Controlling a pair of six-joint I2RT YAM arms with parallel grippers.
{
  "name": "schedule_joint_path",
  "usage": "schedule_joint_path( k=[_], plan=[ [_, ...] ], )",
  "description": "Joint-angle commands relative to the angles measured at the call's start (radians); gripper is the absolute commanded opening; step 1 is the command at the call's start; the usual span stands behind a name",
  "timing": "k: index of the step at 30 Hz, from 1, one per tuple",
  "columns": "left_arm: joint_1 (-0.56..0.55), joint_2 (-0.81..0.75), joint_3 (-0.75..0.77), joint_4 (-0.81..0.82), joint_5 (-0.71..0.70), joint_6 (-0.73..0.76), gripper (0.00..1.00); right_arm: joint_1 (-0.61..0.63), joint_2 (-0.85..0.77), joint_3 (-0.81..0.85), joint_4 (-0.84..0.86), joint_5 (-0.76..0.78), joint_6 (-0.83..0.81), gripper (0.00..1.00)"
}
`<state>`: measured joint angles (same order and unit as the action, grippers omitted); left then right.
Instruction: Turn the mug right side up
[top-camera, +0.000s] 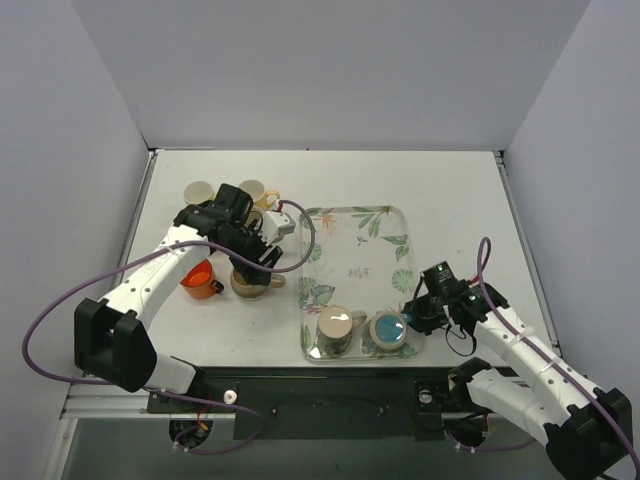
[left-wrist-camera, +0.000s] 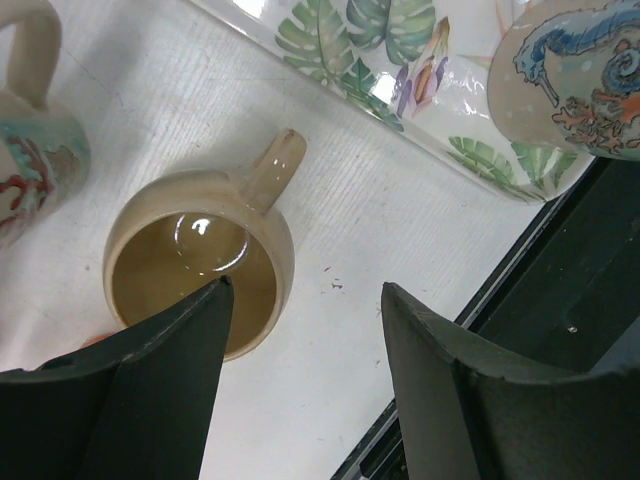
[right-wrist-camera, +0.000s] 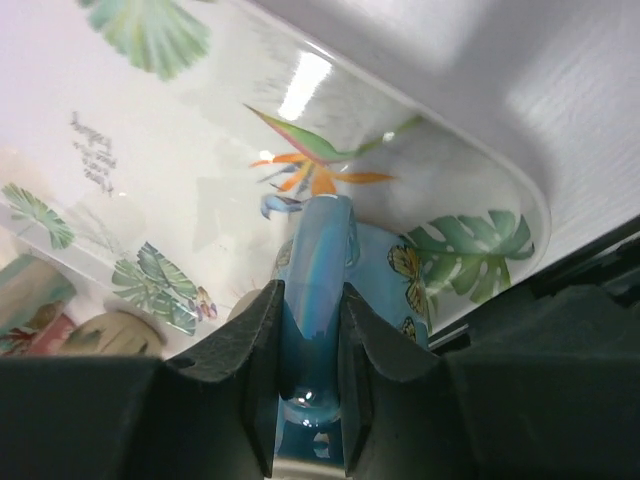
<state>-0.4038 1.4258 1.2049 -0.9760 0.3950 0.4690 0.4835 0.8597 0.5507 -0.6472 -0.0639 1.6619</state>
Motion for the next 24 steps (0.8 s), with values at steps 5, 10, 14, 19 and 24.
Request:
schedule_joint_path(
  k=[5,10,14,19,24],
  plan=[
    [0.013,-0.008,0.116,0.006,0.059,0.011,0.71,0.010,0.111,0.284,0.055,0.256,-0.543,0.00],
    [0.031,-0.001,0.160,0.026,0.105,-0.006,0.71,0.010,0.128,0.226,0.227,0.147,-0.689,0.00],
    [0.043,0.005,0.191,0.042,0.185,-0.016,0.71,0.038,0.108,0.230,0.279,0.245,-0.862,0.00],
    [0.060,0.005,0.223,0.066,0.280,-0.052,0.72,0.067,0.045,0.201,0.449,0.217,-1.034,0.00],
    [0.063,-0.001,0.229,0.144,0.411,-0.127,0.74,0.078,-0.030,0.149,0.627,0.165,-1.161,0.00]
  ],
)
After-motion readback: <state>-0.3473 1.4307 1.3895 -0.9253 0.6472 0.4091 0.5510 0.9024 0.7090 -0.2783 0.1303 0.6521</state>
